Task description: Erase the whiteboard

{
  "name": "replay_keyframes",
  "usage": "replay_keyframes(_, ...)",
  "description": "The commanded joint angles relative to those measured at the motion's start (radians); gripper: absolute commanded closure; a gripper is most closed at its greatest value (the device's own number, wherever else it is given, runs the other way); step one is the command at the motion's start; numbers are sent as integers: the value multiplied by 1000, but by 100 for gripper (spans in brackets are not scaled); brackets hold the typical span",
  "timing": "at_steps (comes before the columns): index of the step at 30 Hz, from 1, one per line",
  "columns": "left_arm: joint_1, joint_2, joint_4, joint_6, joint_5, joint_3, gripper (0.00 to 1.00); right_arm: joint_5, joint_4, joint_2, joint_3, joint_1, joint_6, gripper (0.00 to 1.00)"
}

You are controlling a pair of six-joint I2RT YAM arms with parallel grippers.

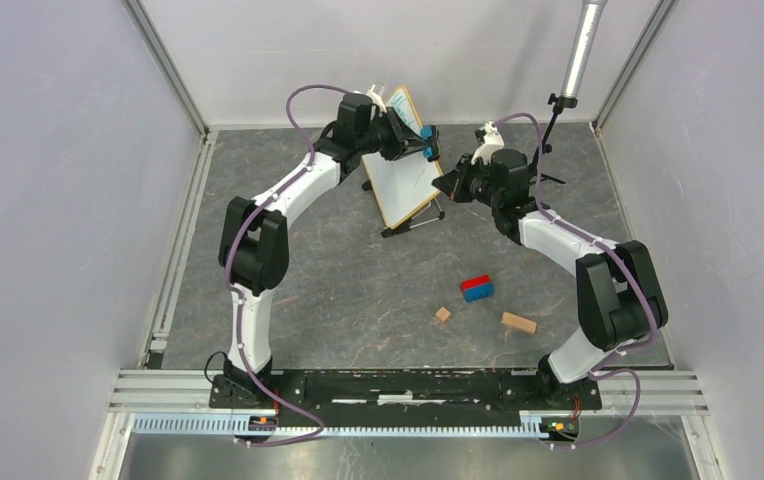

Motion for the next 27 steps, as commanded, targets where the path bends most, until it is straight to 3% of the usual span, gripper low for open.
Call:
replay_keyframes(1, 21, -37, 42, -10, 42, -60, 81, -142, -35, 3, 3, 50, -71, 100)
replay_keyframes(10, 155, -80, 134, -70, 28, -238, 82, -143, -97, -59, 37, 33, -30, 100)
replay_keyframes(21, 171, -149, 133, -48, 26, -225, 81, -117, -84, -34, 153, 22, 39, 100)
replay_keyframes(27, 177, -176, 119, -38, 41, -237, 78, -72, -191, -22, 252, 20, 20, 100)
